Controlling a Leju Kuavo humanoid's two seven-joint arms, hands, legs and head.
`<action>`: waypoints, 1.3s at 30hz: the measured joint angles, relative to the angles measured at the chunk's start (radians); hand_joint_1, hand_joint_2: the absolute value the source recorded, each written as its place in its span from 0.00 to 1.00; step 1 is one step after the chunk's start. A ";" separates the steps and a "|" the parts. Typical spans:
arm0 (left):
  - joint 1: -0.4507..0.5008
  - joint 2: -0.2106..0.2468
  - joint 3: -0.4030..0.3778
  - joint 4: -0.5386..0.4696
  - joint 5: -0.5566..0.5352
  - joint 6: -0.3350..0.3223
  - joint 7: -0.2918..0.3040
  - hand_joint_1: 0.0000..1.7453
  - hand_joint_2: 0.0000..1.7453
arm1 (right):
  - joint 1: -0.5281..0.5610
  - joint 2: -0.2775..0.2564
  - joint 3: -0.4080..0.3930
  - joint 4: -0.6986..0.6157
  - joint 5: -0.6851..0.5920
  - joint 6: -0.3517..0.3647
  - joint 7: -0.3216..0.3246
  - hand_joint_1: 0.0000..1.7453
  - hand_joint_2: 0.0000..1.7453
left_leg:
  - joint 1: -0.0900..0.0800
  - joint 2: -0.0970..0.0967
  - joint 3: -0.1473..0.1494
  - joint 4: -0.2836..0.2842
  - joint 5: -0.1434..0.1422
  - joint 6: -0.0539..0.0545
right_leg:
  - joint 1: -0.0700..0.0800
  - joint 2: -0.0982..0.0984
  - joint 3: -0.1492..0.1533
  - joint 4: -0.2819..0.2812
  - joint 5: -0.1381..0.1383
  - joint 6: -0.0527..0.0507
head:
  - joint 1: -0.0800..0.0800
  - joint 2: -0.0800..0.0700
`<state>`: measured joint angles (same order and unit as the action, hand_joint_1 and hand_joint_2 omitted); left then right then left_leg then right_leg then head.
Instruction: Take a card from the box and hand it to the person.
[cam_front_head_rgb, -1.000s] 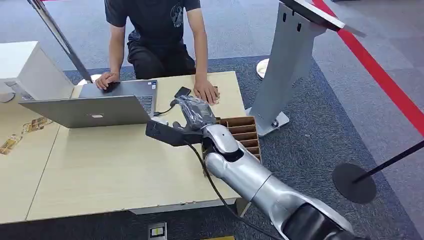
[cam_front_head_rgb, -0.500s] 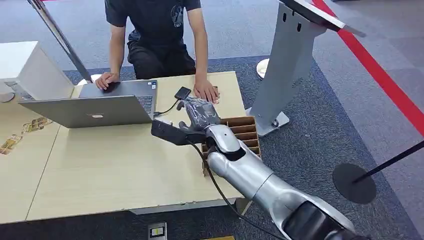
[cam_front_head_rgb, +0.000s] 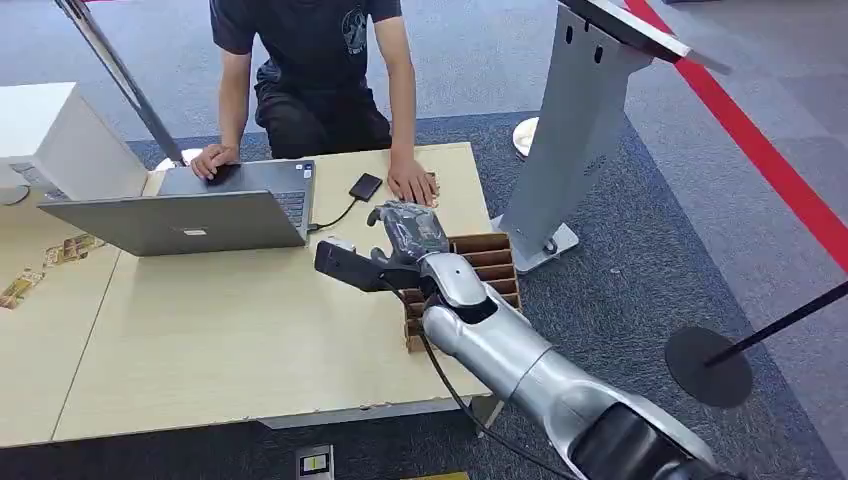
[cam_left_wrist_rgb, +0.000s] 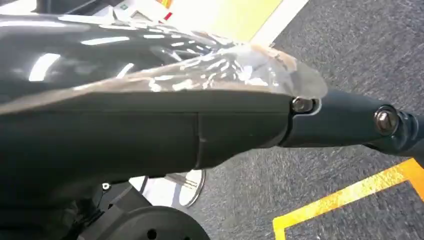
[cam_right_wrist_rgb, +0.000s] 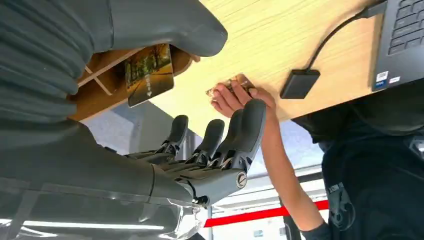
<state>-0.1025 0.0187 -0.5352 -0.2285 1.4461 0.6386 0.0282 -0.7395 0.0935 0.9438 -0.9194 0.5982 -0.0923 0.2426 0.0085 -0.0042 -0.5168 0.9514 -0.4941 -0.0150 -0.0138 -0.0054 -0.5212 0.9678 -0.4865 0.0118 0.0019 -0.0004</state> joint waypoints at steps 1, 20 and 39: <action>0.000 0.000 0.000 0.000 0.003 0.000 -0.002 0.00 0.00 | 0.001 -0.002 0.000 0.000 0.000 0.000 0.001 0.43 1.00 | 0.000 0.000 0.000 0.000 0.000 0.000 | 0.000 0.000 0.000 0.000 0.000 0.000 | 0.000 0.000; 0.000 0.000 0.000 0.000 0.037 -0.001 -0.018 0.00 0.00 | 0.004 -0.018 -0.001 0.015 0.014 0.001 0.020 0.44 1.00 | 0.000 0.000 0.000 0.000 0.000 0.000 | 0.000 0.000 0.000 0.000 0.000 0.000 | 0.000 0.000; 0.000 0.001 0.000 0.000 0.081 -0.023 -0.048 0.00 0.00 | -0.001 -0.023 -0.008 0.053 0.026 -0.010 0.050 0.45 1.00 | 0.000 0.000 0.000 0.000 0.000 0.000 | 0.000 0.000 0.000 0.000 0.000 0.000 | 0.000 0.000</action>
<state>-0.1027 0.0195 -0.5348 -0.2285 1.5267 0.6153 -0.0202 -0.7407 0.0702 0.9358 -0.8663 0.6245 -0.1019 0.2926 0.0085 -0.0042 -0.5169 0.9515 -0.4941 -0.0150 -0.0138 -0.0054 -0.5212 0.9679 -0.4865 0.0118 0.0015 -0.0004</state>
